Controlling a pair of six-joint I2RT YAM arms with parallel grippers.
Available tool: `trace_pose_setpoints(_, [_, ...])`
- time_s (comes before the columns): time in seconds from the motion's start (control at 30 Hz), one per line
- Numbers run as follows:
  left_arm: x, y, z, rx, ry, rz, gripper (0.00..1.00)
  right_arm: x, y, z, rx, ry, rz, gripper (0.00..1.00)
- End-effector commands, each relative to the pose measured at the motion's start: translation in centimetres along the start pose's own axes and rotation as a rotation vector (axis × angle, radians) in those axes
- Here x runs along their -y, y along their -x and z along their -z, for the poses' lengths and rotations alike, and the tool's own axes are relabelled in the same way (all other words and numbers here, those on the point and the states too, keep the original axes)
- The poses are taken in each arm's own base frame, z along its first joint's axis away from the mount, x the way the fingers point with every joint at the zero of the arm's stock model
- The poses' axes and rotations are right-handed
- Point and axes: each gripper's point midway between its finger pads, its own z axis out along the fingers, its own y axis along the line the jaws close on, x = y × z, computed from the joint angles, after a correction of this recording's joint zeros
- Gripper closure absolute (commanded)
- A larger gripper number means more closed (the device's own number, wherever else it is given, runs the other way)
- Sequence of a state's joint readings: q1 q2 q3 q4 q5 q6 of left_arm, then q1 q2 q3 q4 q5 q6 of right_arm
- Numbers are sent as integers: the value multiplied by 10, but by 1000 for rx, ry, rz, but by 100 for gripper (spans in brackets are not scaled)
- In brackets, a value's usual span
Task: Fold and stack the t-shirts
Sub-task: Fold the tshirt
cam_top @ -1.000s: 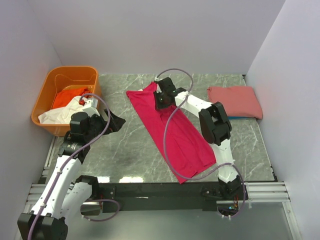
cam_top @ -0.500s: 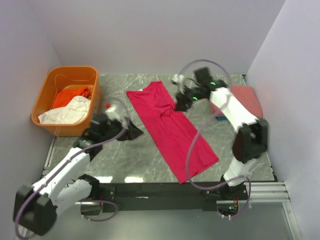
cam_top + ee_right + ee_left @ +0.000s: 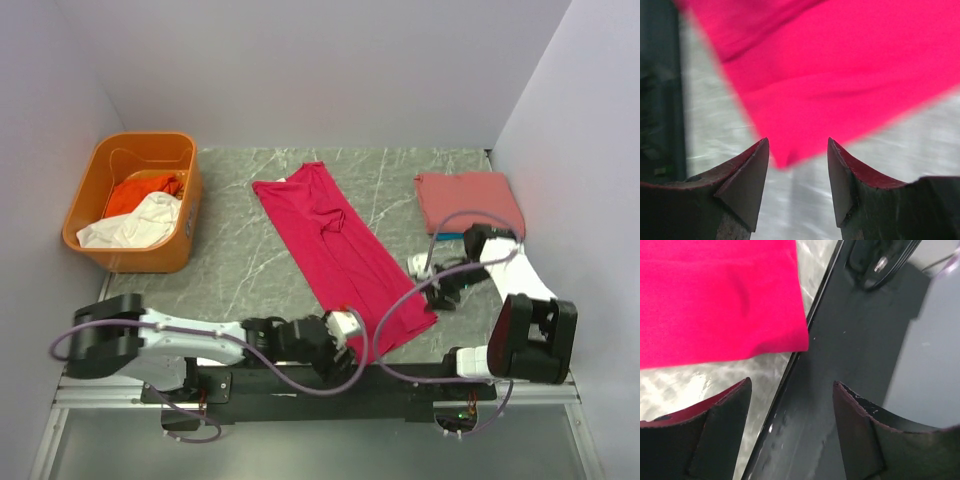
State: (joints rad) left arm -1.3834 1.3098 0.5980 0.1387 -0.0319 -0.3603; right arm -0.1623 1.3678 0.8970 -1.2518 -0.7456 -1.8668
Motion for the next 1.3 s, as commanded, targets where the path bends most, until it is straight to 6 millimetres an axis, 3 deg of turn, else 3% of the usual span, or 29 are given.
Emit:
trace_pose_setpoints(0.0, [10, 34, -24, 118, 81, -124, 29, -38, -19, -6, -102, 64, 179, 43])
trace_pose_setpoints(0.03, [7, 23, -36, 85, 113, -144, 30, -37, -22, -8, -112, 47, 191, 43])
trace_pose_setpoints(0.07, [21, 31, -41, 97, 95, -162, 31, -40, -23, -10, -112, 46, 197, 43])
trace_pose_setpoints(0.13, [19, 18, -56, 56, 137, -191, 33, -43, -22, -11, -93, 44, 183, 43])
trace_pose_setpoints(0.17, [25, 25, -61, 60, 143, -197, 34, -42, -21, -10, -86, 44, 184, 44])
trace_pose_setpoints(0.23, [15, 13, -70, 15, 208, -213, 37, -44, -19, -9, -65, 44, 169, 44])
trace_pose_setpoints(0.33, [11, 14, -78, 6, 254, -214, 42, -44, -19, -8, -55, 51, 161, 44])
trace_pose_setpoints(0.77, [-8, -27, -95, -159, 346, -257, 54, -36, -25, 0, -59, 42, 131, 45])
trace_pose_setpoints(0.9, [-21, -35, -95, -167, 415, -247, 71, -35, -30, -3, -73, 40, 146, 45])
trace_pose_setpoints(0.93, [-22, -35, -94, -164, 421, -245, 80, -38, -35, -4, -90, 51, 154, 45])
trace_pose_setpoints(1.13, [-19, -37, -86, -158, 391, -225, 99, -38, -50, -9, -134, 91, 169, 45])
trace_pose_setpoints(1.27, [-18, -39, -88, -160, 381, -200, 99, -47, -60, -17, -172, 133, 197, 44])
